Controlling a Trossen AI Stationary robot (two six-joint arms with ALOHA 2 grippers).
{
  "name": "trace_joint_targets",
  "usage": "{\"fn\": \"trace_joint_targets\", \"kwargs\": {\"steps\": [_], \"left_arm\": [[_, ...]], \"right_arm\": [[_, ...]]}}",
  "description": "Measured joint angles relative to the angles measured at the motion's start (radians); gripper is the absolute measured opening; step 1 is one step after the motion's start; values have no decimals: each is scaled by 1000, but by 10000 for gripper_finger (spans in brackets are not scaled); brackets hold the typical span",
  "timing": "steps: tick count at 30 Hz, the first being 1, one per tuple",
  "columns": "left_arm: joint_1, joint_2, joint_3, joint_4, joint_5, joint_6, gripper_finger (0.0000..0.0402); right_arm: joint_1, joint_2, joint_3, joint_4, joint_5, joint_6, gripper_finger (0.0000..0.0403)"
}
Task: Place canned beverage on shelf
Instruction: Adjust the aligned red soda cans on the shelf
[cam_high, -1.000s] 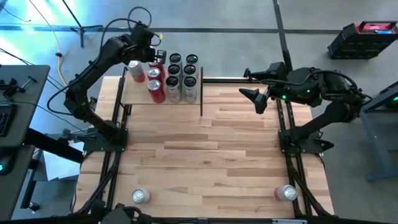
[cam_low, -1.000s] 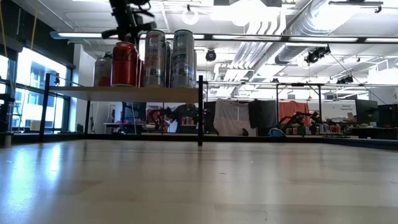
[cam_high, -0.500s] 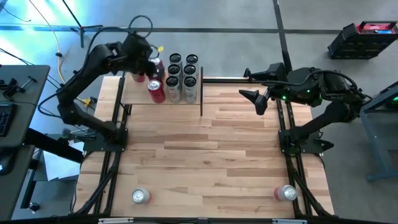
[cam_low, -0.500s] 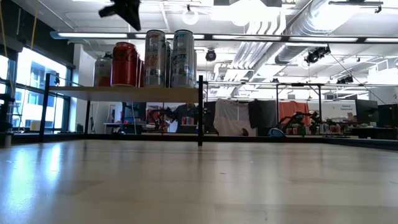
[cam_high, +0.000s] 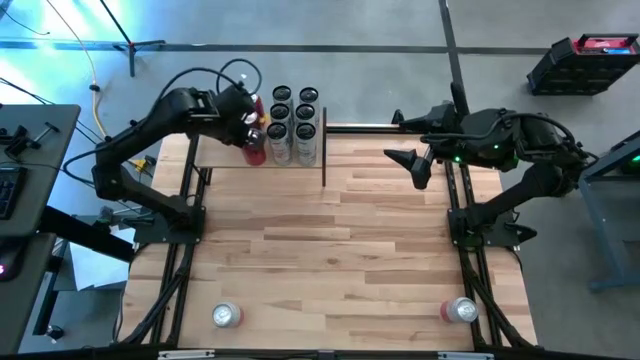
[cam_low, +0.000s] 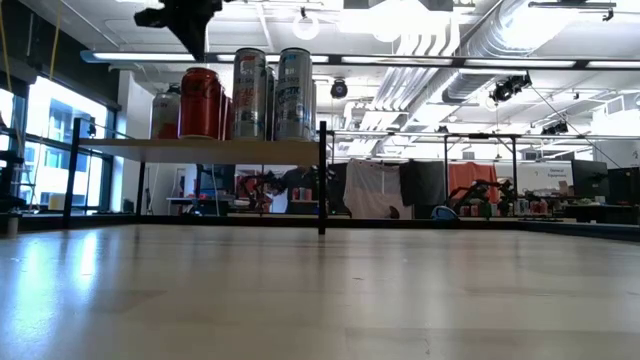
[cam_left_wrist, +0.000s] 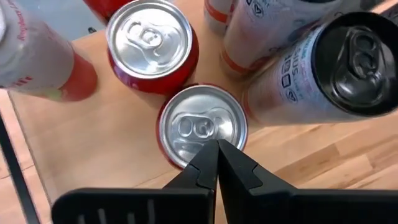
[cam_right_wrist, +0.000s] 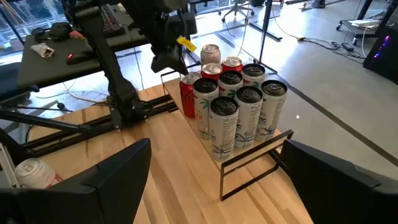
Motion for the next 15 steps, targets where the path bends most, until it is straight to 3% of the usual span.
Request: {"fn": "trace_joint_targets", "kwargs": {"steps": [15], "left_arm": [[-3,0,-70,16,-72,-6,0]], "right_arm": [[0,0,0,0,0,25,348]]}}
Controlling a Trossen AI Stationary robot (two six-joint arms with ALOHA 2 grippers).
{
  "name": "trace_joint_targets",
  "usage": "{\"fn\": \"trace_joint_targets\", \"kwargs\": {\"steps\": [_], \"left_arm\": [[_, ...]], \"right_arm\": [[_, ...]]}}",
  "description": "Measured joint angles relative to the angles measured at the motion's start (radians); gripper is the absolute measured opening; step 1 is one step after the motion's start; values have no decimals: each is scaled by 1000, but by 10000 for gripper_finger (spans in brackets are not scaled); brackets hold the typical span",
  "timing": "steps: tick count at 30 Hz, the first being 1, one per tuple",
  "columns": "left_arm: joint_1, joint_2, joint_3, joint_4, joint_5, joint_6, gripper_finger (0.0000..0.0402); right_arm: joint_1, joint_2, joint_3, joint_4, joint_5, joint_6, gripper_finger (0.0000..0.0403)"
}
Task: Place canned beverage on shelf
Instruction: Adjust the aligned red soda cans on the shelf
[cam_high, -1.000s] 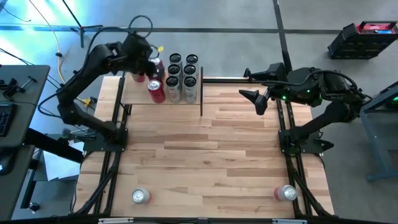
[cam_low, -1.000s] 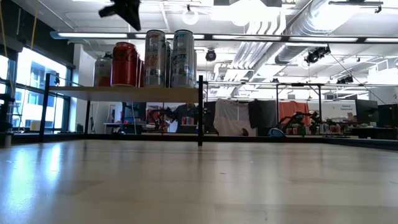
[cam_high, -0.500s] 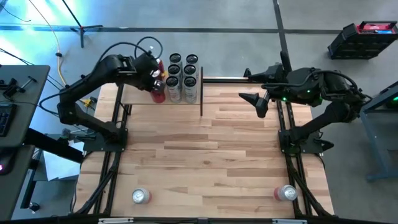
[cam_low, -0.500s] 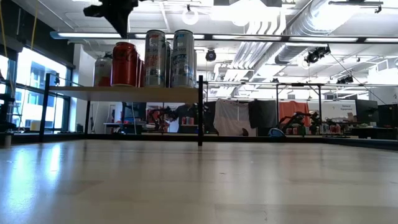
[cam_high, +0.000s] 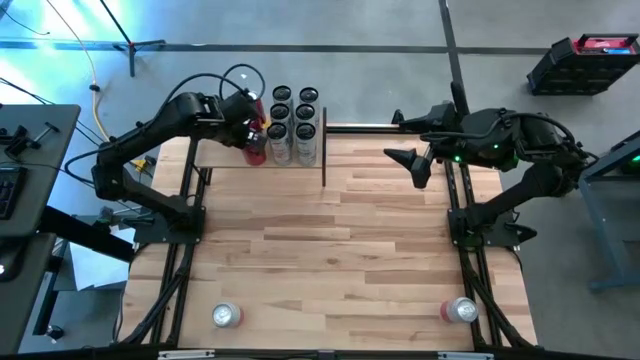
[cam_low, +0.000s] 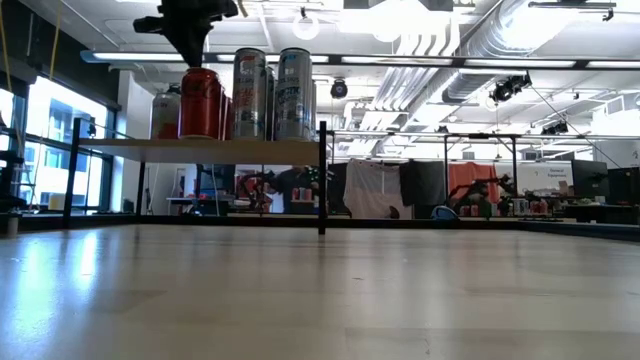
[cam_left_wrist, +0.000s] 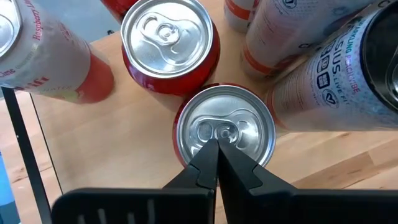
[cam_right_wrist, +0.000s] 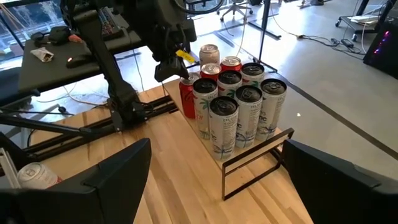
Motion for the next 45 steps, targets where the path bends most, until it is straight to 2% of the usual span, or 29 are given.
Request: {"fn": "trace_joint_targets", "kwargs": {"steps": [15,30,45], "left_arm": [[26,-2,1,-39,-11,16,0],[27,2,66,-50,0,45,0],[26,20,44,-52,14,32,0]], "right_arm": [[0,0,0,0,7,23,348],[0,0,0,0,7,24,348],[0,0,0,1,7,27,348]]}}
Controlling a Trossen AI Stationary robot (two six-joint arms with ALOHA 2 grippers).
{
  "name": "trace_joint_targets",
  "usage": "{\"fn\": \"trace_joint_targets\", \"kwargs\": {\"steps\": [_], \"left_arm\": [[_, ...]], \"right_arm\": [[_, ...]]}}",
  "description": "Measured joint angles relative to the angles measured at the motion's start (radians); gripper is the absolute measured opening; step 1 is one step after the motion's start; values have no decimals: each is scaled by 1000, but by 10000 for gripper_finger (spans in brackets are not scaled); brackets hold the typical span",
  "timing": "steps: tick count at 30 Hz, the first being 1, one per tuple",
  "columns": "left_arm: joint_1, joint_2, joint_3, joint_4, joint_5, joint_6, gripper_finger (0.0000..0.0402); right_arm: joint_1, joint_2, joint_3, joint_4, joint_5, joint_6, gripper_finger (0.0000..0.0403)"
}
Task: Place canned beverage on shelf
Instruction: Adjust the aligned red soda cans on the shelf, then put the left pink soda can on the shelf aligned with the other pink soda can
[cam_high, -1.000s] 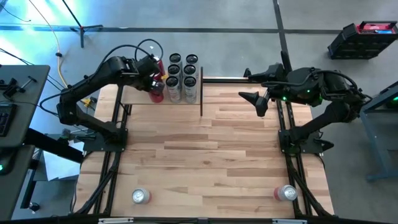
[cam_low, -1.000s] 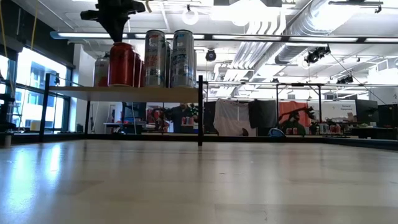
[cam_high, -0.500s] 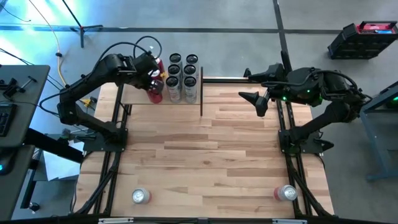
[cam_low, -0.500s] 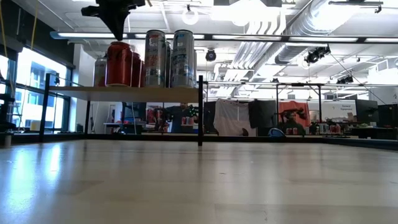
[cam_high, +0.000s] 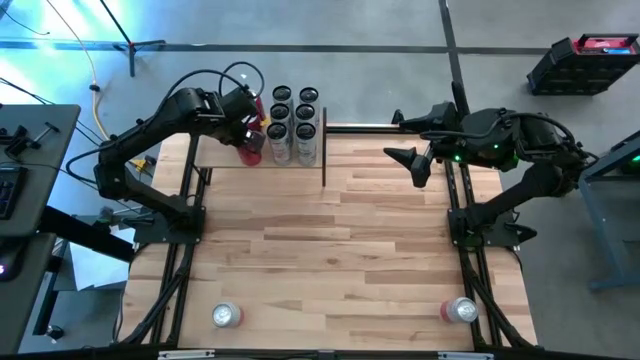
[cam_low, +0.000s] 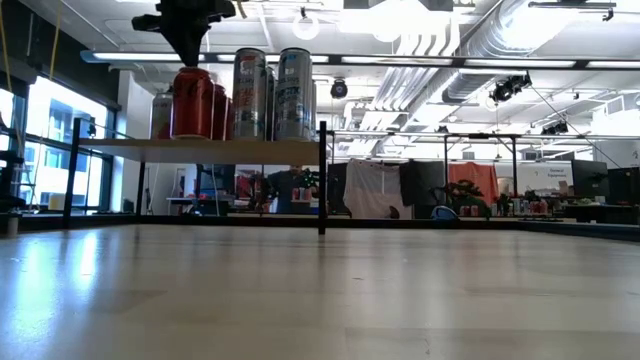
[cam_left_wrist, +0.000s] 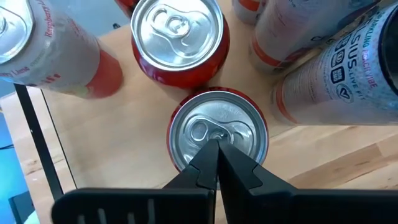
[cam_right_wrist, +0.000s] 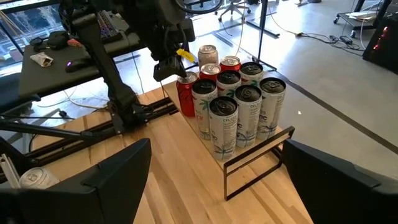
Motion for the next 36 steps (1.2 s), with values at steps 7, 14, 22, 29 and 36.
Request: {"fn": "trace_joint_targets", "kwargs": {"steps": [7,14,22,29,36], "left_arm": [[0,0,0,-1,-19,1,0],[0,-1,0,33,-6,11,0],[-4,-15,165,83,32,133,0],[-139,-81,304,53,270,316,0],[-370,-154,296,-68,330,94,13]], "right_arm": [[0,0,0,0,0,12,348],[0,0,0,0,0,20,348],[0,0,0,0,0,15,348],[3,2,0,0,0,-6,348],[3,15,0,0,-3,-144,348]]}}
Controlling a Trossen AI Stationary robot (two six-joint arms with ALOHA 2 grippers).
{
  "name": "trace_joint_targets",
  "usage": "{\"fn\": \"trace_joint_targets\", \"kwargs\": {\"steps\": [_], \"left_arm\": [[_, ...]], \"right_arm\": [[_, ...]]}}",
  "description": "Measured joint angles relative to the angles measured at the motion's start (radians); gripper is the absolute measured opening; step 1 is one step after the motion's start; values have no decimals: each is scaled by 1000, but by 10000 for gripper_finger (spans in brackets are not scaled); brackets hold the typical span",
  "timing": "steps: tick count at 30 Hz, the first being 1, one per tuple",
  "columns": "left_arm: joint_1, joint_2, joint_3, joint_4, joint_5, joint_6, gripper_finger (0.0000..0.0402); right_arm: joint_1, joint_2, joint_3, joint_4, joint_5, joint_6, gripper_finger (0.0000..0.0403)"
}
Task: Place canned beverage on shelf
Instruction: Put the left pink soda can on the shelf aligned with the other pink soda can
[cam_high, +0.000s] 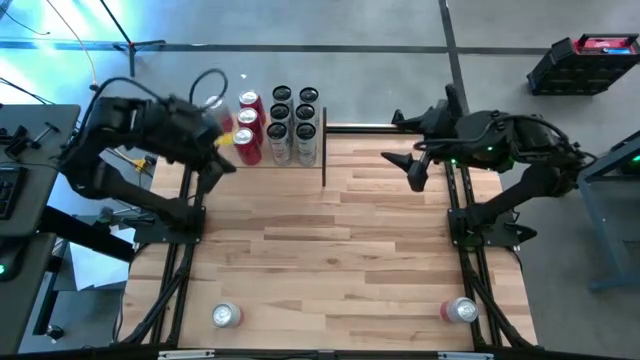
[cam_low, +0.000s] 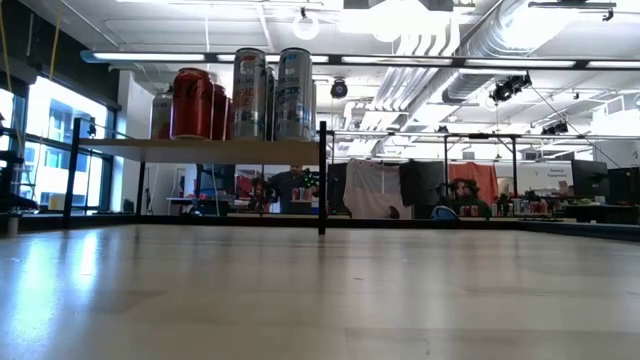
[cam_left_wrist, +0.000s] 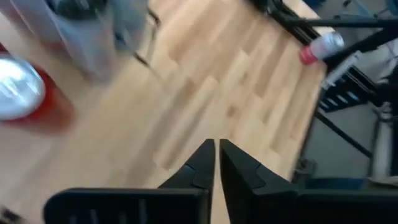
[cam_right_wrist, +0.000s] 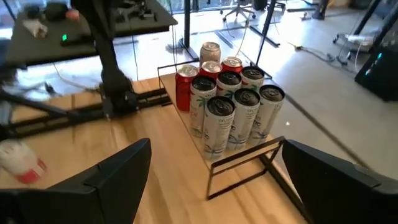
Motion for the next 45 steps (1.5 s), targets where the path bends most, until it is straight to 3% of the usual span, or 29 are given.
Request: {"fn": "trace_joint_targets", "kwargs": {"steps": [4,9,15,21,32,40,45], "left_arm": [[-157,1,-1,-12,-20,-205,54],[-330,43,-1,-13,-42,-379,136],[-494,111,-1,-13,-44,-440,235],[-643,166,-1,-13,-55,-492,294],[-994,296,-1,-13,-153,-702,333],[-1038,442,-1,-13,-155,-746,333],[-1037,541,-1,-13,-128,-752,333]], "right_arm": [[0,22,0,-20,-1,-62,348],[1,69,0,-129,-8,-32,348],[60,127,0,-206,-17,70,348],[164,161,0,-203,63,241,348],[350,257,0,-152,238,657,348],[446,397,0,-98,229,874,348],[449,439,0,-85,158,945,348]]}}
